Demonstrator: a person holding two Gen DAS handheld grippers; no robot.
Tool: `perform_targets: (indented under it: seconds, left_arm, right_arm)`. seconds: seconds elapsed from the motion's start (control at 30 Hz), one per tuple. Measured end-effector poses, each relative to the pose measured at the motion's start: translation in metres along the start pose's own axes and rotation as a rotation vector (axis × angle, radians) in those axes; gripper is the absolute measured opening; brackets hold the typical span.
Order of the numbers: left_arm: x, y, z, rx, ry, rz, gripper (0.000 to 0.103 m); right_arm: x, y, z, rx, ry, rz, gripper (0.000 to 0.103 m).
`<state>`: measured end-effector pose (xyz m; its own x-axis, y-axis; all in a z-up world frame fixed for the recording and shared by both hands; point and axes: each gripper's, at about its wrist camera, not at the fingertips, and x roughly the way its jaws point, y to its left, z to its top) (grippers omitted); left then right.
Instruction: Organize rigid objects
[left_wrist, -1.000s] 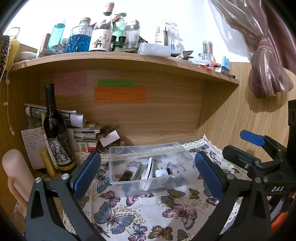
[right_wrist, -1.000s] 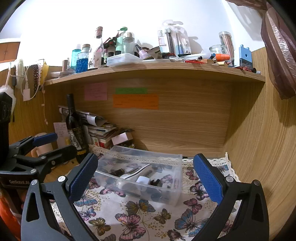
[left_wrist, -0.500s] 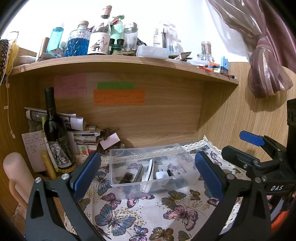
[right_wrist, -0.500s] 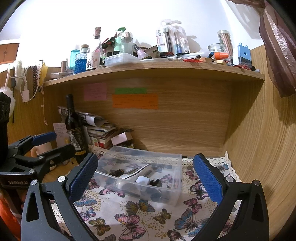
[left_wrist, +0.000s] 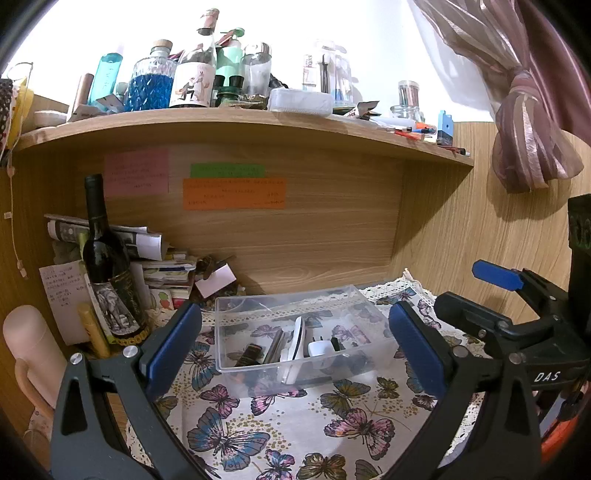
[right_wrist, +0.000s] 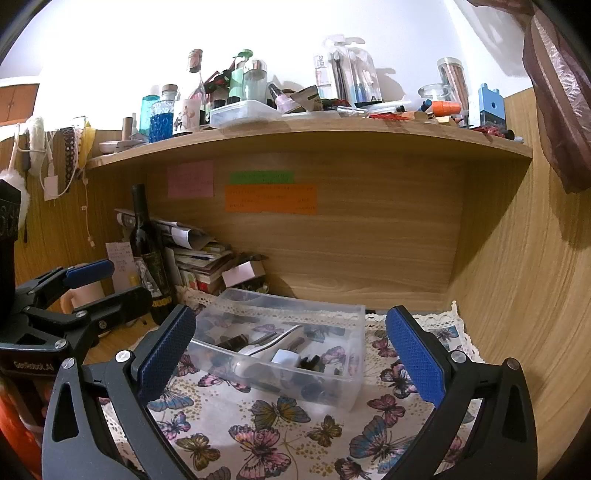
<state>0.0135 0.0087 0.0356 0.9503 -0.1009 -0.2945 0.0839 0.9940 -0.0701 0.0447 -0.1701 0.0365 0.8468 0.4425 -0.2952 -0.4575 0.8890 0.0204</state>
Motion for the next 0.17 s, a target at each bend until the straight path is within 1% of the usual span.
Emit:
perform_targets:
  seconds: [0.17]
  left_arm:
    - [0.0035, 0.0029, -0.0006, -0.006, 0.007, -0.012, 0.103]
  right_arm:
    - [0.0018, -0.0019, -0.0004, 0.000, 0.004, 0.002, 0.103]
